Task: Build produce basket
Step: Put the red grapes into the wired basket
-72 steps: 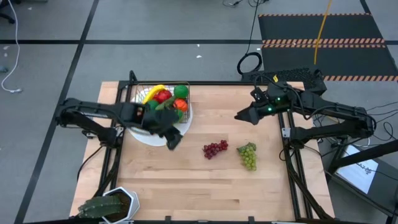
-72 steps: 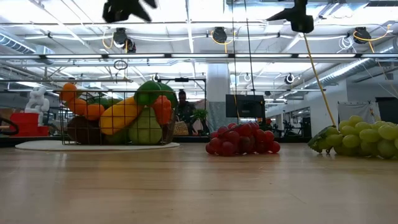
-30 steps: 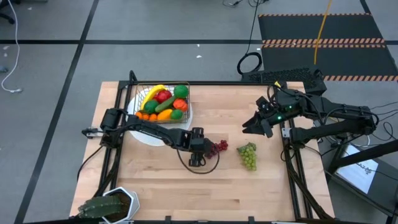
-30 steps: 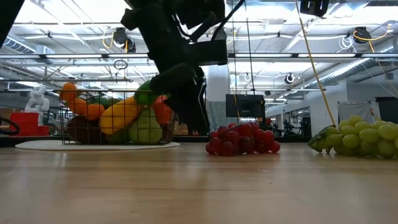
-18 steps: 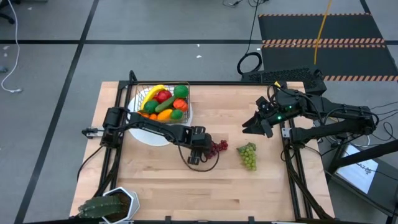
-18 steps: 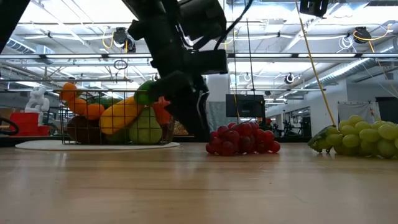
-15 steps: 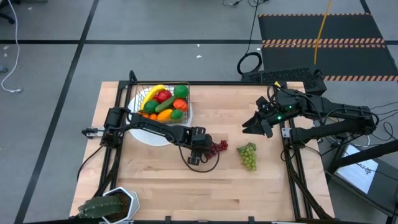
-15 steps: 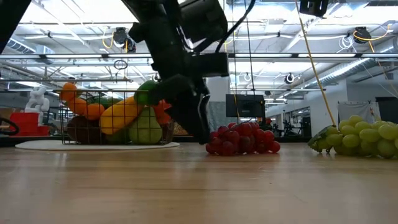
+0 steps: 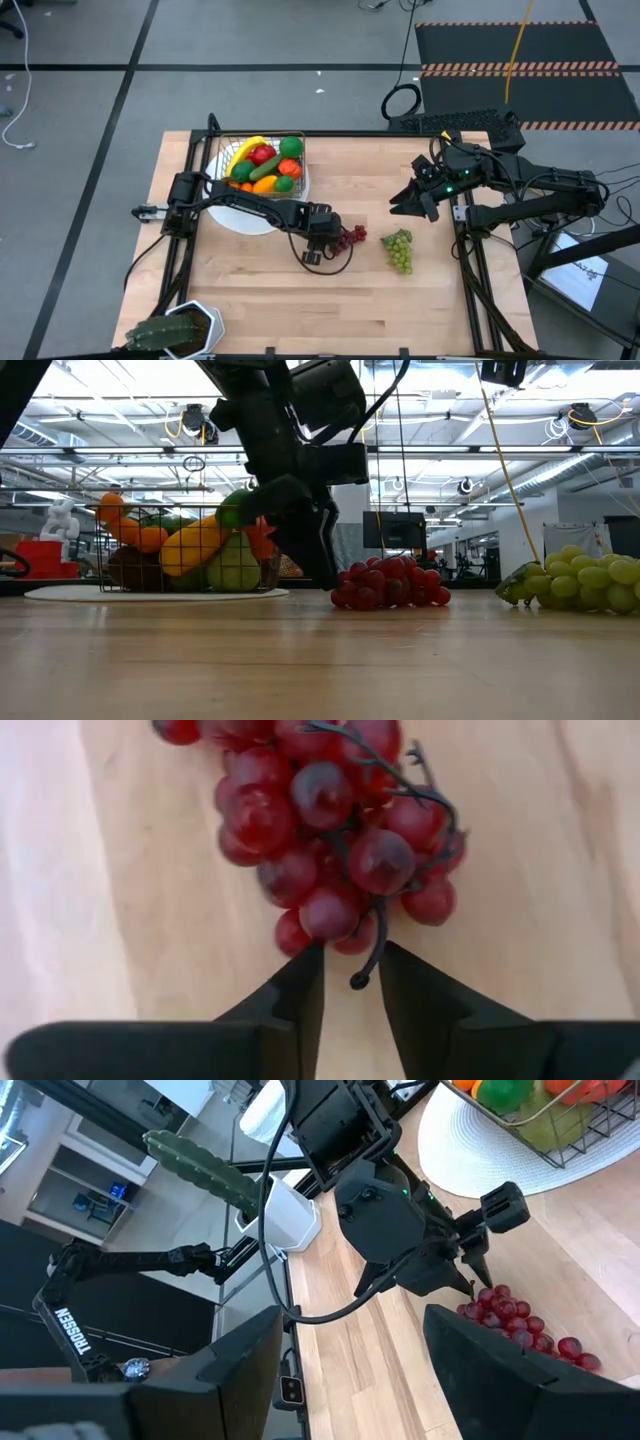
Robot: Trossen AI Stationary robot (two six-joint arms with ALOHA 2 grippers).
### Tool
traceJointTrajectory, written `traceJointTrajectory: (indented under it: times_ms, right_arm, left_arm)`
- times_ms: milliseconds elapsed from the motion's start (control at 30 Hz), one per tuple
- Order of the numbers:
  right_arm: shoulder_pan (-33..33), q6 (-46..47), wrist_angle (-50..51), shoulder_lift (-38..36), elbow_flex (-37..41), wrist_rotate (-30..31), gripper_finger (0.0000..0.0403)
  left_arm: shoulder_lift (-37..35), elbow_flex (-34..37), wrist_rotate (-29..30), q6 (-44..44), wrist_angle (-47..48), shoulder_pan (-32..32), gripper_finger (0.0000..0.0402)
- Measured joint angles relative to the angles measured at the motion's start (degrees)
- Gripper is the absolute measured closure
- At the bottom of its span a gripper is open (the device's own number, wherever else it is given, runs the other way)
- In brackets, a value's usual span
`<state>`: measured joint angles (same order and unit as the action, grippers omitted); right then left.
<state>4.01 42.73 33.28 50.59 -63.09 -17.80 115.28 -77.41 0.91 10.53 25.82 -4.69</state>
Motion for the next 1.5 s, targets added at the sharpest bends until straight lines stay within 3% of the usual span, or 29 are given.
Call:
traceJointTrajectory:
  times_ms: [333, 500, 700, 800, 1033, 1267, 1500]
  right_arm:
    - [0.02, -0.31, -0.02, 0.00, 0.00, 2.98, 0.0165]
    - [0.02, -0.30, -0.02, 0.13, 0.00, 4.69, 0.0165]
    - [0.05, 0.03, -0.33, 0.13, 0.00, 8.28, 0.0165]
    - [0.07, 0.01, -0.45, 0.13, 0.00, 10.67, 0.0165]
    - [0.11, -3.40, -2.24, 0.15, 0.00, 19.16, 0.0165]
    - [0.13, -6.12, -5.64, 0.20, -0.02, 28.81, 0.0165]
    - [0.15, -7.96, -8.32, 1.25, -0.02, 35.82, 0.0165]
  left_arm:
    - [0.00, 0.00, -4.64, -0.17, 0.02, 0.48, 0.0393]
    - [-1.04, 0.00, -7.03, -2.28, 0.60, 0.92, 0.0389]
    - [-7.44, -0.04, -7.51, -6.67, 1.25, 1.46, 0.0393]
    - [-11.09, -0.04, -10.44, -9.08, 1.02, 2.20, 0.0396]
    - [-19.27, -0.02, -18.79, -16.18, 0.12, 5.13, 0.0389]
    - [-28.56, -0.02, -21.81, -24.36, -1.95, 9.52, 0.0391]
    - [-37.46, -0.03, -23.10, -25.88, -8.47, 13.45, 0.0396]
